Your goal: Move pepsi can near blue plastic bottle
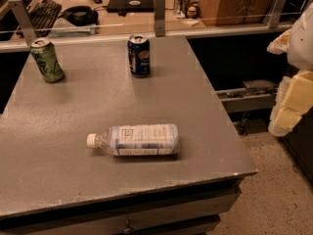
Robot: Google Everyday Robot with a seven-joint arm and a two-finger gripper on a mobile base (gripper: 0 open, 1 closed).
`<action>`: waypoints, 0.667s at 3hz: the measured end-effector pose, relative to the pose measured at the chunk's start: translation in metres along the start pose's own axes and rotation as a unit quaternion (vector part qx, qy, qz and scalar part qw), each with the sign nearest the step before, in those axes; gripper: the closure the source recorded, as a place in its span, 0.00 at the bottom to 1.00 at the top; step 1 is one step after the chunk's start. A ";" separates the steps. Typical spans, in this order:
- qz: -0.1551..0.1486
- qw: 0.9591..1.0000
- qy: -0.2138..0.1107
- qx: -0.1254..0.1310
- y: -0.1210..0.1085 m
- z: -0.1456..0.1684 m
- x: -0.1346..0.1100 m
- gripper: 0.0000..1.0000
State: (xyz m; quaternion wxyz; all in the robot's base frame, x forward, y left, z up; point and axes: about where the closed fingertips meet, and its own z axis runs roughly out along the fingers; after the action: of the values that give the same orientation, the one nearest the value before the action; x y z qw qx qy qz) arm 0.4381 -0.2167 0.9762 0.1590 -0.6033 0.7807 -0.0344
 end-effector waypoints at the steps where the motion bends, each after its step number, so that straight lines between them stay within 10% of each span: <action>1: 0.000 1.000 0.000 0.000 0.000 0.000 0.000 0.00; 2: -0.009 1.000 -0.028 -0.006 -0.010 0.019 -0.024 0.00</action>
Offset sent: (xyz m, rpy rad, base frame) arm 0.0515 0.0570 -0.0313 0.1239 0.0051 0.0866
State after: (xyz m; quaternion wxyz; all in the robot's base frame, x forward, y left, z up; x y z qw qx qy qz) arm 0.4588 -0.1934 0.9653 0.1762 -0.6124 0.7705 -0.0142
